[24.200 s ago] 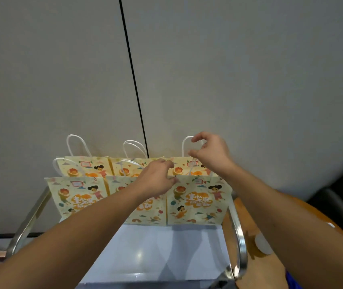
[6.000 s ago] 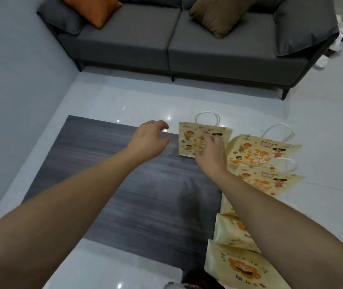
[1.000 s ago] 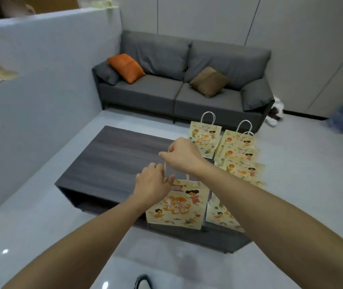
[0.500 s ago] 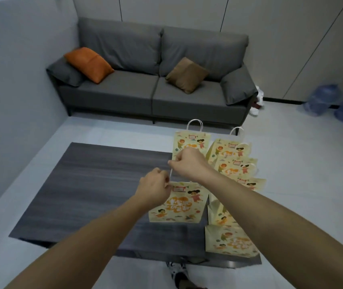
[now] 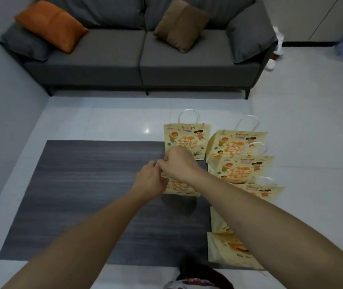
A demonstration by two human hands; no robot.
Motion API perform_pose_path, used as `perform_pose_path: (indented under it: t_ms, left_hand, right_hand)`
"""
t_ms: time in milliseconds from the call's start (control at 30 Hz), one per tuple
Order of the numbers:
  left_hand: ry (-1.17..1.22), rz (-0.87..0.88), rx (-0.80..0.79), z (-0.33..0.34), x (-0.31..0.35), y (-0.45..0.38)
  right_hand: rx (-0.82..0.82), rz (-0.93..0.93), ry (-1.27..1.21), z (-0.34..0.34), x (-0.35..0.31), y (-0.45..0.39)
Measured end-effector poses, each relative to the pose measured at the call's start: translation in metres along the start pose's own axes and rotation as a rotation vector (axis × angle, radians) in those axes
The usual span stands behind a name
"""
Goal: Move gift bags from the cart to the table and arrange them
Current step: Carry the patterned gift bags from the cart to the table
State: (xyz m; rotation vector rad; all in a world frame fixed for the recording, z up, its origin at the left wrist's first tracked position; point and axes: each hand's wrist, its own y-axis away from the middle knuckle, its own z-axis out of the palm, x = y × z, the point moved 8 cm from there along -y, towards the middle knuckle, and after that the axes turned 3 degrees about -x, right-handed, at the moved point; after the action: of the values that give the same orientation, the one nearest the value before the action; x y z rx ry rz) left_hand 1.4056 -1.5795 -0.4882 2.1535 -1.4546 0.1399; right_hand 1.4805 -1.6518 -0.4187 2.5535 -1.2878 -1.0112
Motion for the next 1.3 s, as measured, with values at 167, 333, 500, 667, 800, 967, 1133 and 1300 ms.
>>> perform_pose_path:
  t_ms: [167, 333, 500, 667, 800, 967, 1133, 1300]
  left_hand:
    - [0.025, 0.023, -0.096, 0.022, 0.005, -0.058]
    - [0.077, 0.038, -0.136, 0.028, 0.024, -0.090]
    - [0.099, 0.015, -0.155, 0.035, 0.032, -0.107]
    - [0.099, 0.002, -0.132, 0.033, 0.026, -0.108]
    - [0.102, -0.010, -0.071, 0.027, 0.012, -0.093]
    - [0.119, -0.098, -0.028, 0.012, -0.023, -0.058]
    - [0.155, -0.244, 0.044, -0.015, -0.079, 0.007]
    - [0.187, -0.421, 0.176, -0.052, -0.134, 0.112]
  right_hand:
    - [-0.036, 0.076, -0.030, -0.009, 0.038, -0.036]
    - [-0.028, 0.110, -0.012, -0.025, 0.065, -0.063]
    - [0.012, 0.116, -0.038, -0.033, 0.080, -0.082]
    - [0.046, 0.097, -0.057, -0.027, 0.086, -0.087]
    - [0.051, 0.066, -0.069, -0.023, 0.076, -0.088]
    - [0.040, -0.091, 0.017, -0.009, 0.025, -0.087]
    - [-0.063, -0.239, 0.091, 0.024, -0.045, -0.068]
    - [-0.154, -0.409, 0.139, 0.069, -0.127, -0.014]
